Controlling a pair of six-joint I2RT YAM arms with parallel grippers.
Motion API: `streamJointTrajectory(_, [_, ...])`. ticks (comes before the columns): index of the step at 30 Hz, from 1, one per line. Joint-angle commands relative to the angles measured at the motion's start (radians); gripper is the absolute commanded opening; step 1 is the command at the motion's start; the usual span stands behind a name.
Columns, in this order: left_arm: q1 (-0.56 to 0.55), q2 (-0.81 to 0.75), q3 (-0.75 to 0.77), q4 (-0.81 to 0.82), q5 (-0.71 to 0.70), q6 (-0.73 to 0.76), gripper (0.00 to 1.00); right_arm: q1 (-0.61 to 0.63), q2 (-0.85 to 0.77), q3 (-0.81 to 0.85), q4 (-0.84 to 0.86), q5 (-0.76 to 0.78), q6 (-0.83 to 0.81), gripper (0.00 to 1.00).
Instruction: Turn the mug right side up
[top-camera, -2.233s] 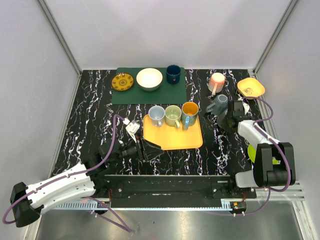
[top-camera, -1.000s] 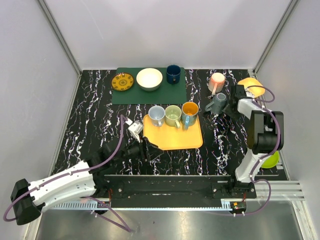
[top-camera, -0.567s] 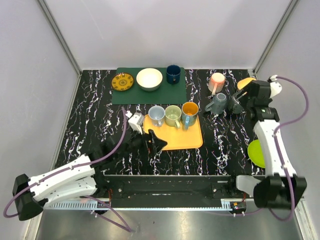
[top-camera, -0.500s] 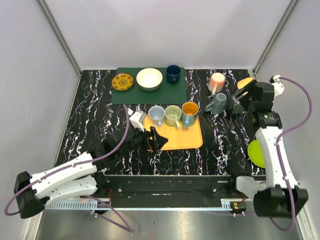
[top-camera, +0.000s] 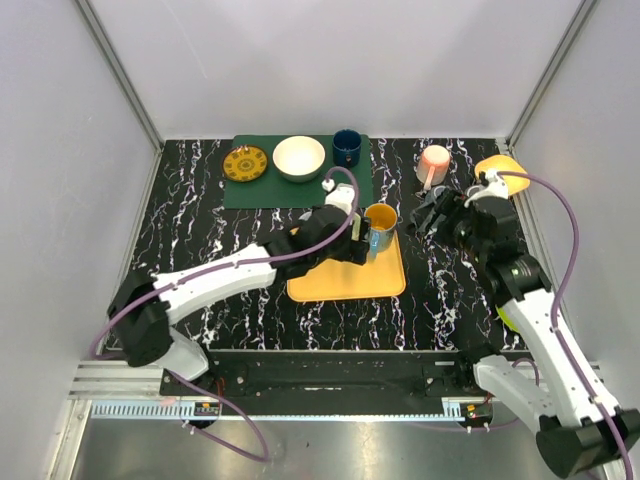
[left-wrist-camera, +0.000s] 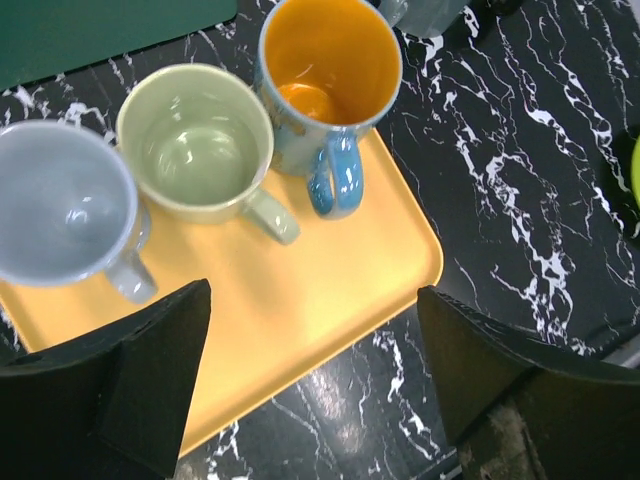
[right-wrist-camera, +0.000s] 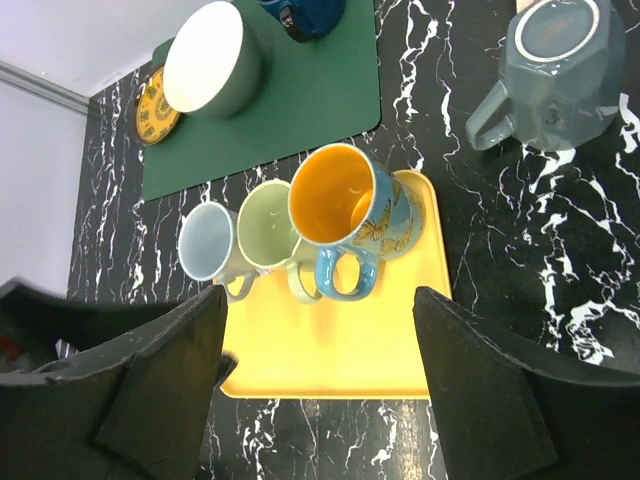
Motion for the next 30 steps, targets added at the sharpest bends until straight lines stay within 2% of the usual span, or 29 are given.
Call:
streamJointTrajectory(1, [0.001,0.151,0.204,-0.072,-0.023,0.034,0.84,-0.001,-0.112,-0.012,-0.008,0.047,-0.011,0.81])
streamJointTrajectory(2, [0.001,0.179,0.231,-0.086,-0.017,0.037,0.79,0.001,-0.128,-0.013,-0.019,0.061,-0.006,0.81])
streamJointTrajectory(4, [0.002,0.257,0.304,-0.112,0.004,0.058,0.74,0.001,-0.172,-0.013,-0.035,0.061,-0.006,0.81])
streamJointTrajectory(9, [0.011,0.394,0.421,-0.187,-0.026,0.078,0.71,-0.001,-0.227,-0.024,-0.051,0.011,0.016,0.81])
streamJointTrajectory(21, [0.036,0.53,0.536,-0.213,0.015,0.101,0.65,0.001,-0.221,-0.076,-0.039,-0.015,0.009,0.8])
streamJointTrajectory(26, [0.042,0.584,0.601,-0.222,0.052,0.103,0.54,0.001,-0.231,-0.081,-0.037,-0.015,0.009,0.8])
streamJointTrajectory(30, [0.042,0.616,0.633,-0.245,0.06,0.101,0.52,0.001,-0.232,-0.084,-0.04,-0.015,0.006,0.8])
